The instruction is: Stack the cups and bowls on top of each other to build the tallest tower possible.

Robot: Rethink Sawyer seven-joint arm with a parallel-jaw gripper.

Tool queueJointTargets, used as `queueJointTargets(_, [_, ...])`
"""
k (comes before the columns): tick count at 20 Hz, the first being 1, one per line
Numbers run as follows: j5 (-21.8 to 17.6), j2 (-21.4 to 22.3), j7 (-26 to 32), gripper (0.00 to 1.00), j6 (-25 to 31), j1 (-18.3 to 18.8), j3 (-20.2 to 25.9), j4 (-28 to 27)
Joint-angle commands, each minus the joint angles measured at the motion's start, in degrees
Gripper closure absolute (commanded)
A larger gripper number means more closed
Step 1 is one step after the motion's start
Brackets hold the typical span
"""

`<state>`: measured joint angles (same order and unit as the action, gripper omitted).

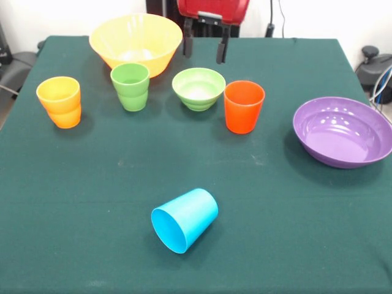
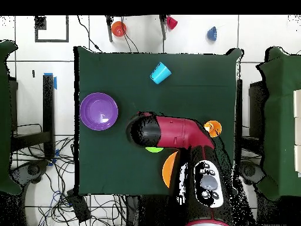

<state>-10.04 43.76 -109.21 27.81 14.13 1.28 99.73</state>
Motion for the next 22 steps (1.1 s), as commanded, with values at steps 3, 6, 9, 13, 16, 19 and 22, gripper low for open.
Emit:
queueJointTargets(3, [-2.9,-2.9,-8.1,0.0,-0.7,-6.5,-2.7,-2.3])
queueJointTargets(6, [-1.7,-1.9,-9.7,0.0,0.3,-8.7,-4.7,-1.9])
queueJointTargets(9, [0.1,-0.5,-9.9,0.0,0.5,-10.2,-4.9,-0.2])
queueJointTargets(13, [2.0,1.9,-10.0,0.0,0.1,-11.3,-4.4,3.3])
queueJointTargets(16, [2.1,3.3,-9.0,0.0,-0.3,-11.8,-4.2,5.6])
queueJointTargets(19, [2.7,3.9,-8.9,0.0,0.5,-12.2,-4.1,7.0])
queueJointTargets(22, [4.3,3.6,-11.0,0.0,1.3,-12.7,-5.0,7.2])
